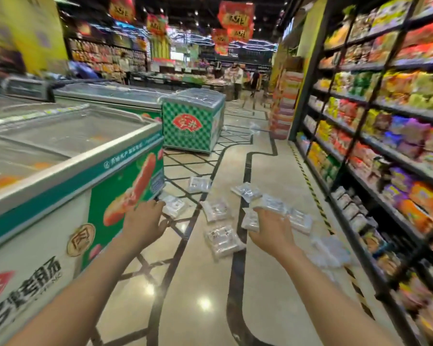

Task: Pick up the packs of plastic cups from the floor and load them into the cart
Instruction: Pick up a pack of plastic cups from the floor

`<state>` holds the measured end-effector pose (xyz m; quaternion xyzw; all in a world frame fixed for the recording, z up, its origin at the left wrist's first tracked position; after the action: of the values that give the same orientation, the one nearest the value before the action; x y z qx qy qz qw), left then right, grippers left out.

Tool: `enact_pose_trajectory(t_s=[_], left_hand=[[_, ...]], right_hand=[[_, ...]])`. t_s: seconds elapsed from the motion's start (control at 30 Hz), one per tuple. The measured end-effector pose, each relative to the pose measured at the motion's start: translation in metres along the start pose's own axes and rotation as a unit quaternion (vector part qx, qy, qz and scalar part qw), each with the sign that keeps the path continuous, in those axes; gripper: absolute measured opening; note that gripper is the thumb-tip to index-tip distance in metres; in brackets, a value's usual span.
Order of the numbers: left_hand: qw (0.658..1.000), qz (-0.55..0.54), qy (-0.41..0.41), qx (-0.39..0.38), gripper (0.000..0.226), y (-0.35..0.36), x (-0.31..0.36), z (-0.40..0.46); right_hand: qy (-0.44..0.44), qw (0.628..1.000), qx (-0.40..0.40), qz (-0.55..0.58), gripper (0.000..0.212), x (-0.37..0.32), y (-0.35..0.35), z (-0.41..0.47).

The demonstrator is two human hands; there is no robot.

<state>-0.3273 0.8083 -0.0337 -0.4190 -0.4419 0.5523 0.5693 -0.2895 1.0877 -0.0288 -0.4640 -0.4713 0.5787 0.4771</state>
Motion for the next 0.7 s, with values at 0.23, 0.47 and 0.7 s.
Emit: enact_pose_trajectory(t_s=[0.23,0.47,0.7], left_hand=[[0.999,0.02,-0.034,0.006,0.038,0.018,-0.032,0.153],[0.999,0.016,-0.049,-0.011,0.041,0.073,-0.055,0.288],[0.997,-0.006,-0.068,-0.026,0.043,0.158,-0.114,0.423]], right_hand=[[-0.028,0.999,0.002,0.043,0.058,-0.015,0.021,0.174],[-0.031,0.996,-0.012,0.082,0.056,-0.028,0.056,0.32],[-0.005,0.995,-0.018,0.095,0.052,-0.052,0.122,0.479]])
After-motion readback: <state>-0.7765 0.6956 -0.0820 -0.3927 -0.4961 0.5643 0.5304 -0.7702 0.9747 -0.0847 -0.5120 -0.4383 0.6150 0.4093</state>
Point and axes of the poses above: each hand's wrist, its own z-axis towards the middle knuckle, its own y-axis out of the palm, x = y × z, the point moved 7 cm from there along z, towards the middle knuckle, and after that the axes turned 10 degrees about -y, right-handed, at the moved point
